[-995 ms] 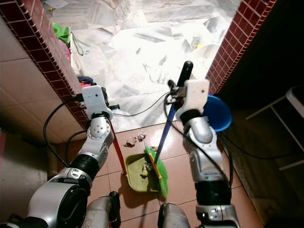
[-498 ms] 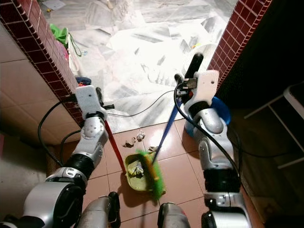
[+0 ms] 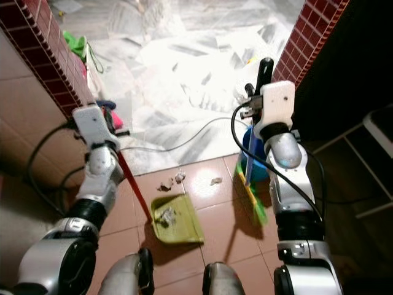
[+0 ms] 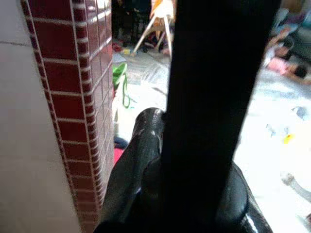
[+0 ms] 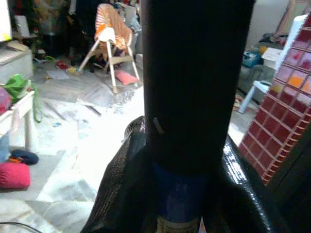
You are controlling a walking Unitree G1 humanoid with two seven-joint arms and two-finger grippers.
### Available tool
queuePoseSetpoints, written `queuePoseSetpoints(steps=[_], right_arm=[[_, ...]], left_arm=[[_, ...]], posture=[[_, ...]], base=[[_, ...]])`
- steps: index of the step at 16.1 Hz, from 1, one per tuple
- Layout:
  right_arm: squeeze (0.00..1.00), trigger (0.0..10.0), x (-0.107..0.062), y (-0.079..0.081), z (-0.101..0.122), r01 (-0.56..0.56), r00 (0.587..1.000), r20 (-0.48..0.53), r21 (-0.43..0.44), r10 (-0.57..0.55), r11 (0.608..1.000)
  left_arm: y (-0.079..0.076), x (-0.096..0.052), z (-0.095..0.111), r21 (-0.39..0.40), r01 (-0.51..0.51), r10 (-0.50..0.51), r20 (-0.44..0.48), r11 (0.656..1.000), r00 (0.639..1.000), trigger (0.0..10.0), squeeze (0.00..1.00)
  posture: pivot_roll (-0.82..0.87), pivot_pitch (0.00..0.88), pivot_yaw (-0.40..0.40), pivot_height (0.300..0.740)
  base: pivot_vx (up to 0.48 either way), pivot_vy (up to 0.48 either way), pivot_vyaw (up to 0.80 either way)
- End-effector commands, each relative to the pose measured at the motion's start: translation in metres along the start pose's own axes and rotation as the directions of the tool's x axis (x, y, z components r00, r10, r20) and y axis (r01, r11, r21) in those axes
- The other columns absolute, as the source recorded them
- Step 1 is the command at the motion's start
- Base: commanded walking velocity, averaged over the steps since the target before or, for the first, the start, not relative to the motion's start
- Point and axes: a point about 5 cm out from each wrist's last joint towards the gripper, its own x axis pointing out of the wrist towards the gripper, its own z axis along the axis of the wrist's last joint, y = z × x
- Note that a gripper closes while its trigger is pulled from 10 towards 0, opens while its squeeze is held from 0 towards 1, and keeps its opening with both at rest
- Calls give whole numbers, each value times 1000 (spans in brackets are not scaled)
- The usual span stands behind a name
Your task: Sweep floor
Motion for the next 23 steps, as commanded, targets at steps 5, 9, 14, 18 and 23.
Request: queuePoseSetpoints(steps=[5, 9, 14, 18, 23], right_arm=[[0, 10000, -14, 30, -35, -31, 996, -87, 23, 33, 999], [0, 10000, -25, 30, -48, 34, 989, -142, -30, -38, 999], [0, 10000, -33, 35, -57, 59, 983, -175, -18, -61, 998], [0, 10000, -36, 40, -60, 61, 980, -188, -9, -61, 998], [0, 10000, -34, 37, -58, 62, 979, -192, -18, -64, 998]], left_arm=[[10, 6, 50, -40, -8, 14, 151, 999, 988, 10000, 0], [18, 2, 64, 21, -14, 10, 175, 1000, 985, 10000, 0], [9, -3, 90, -17, 39, -34, 219, 999, 975, 10000, 0], [2, -2, 109, -5, 87, -82, 254, 996, 964, 10000, 0], [-3, -4, 117, -21, 85, -77, 250, 996, 965, 10000, 0]], posture=[[-47, 64, -36, 740], [-34, 45, -20, 740], [-32, 31, -5, 740], [-33, 35, 2, 740], [-41, 40, -5, 740]], base=[[0, 0, 0], [0, 0, 0], [0, 0, -98], [0, 0, -800], [0, 0, -713]])
